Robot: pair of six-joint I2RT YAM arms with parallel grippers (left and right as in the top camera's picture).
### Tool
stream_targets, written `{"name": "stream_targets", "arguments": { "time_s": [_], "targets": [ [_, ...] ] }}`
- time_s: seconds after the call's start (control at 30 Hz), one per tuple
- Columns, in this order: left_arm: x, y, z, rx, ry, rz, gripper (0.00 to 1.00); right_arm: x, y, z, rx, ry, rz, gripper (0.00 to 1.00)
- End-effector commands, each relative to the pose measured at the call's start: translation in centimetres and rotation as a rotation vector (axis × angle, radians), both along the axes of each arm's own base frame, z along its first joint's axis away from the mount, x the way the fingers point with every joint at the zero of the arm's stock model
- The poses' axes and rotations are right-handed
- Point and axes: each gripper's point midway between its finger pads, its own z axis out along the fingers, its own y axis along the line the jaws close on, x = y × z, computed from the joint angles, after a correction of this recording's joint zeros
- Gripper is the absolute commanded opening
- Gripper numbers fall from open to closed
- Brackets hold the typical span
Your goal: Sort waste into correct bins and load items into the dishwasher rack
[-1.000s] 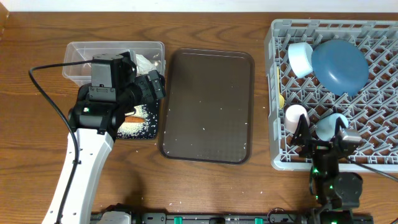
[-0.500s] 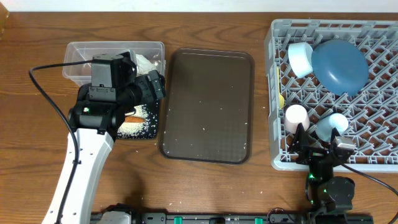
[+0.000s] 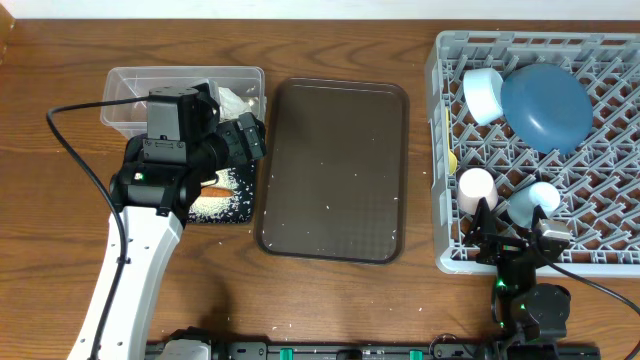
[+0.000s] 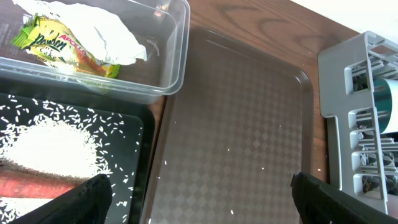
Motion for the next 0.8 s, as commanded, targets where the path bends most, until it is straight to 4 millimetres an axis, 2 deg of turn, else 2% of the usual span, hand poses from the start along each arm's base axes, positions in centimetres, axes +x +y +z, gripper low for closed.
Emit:
{"name": "stream_targets", "arguments": {
  "time_s": [0.0,0.5,0.63,0.77],
  "targets": [
    [0.2,-0.1,0.5,0.008,-0.016,-0.019,0.95,-0.1,-0.5,0.0,0.012,-0.004,-0.023,0.99],
    [0.2,-0.1,0.5,0.012,-0.017,-0.020,0.95,-0.1,-0.5,0.0,0.012,-0.004,-0.023,0.99],
    [0.5,1.6,0.2,0.103,-0.027,0.032,0.95,-0.1,-0.5,0.0,0.012,-0.004,-0.023,0.99],
    [-0.5,1.7,-1.2,0.108,0.009,0.031,0.95,-0.1,-0.5,0.0,0.012,-0.004,-0.023,0.99]
  ]
}}
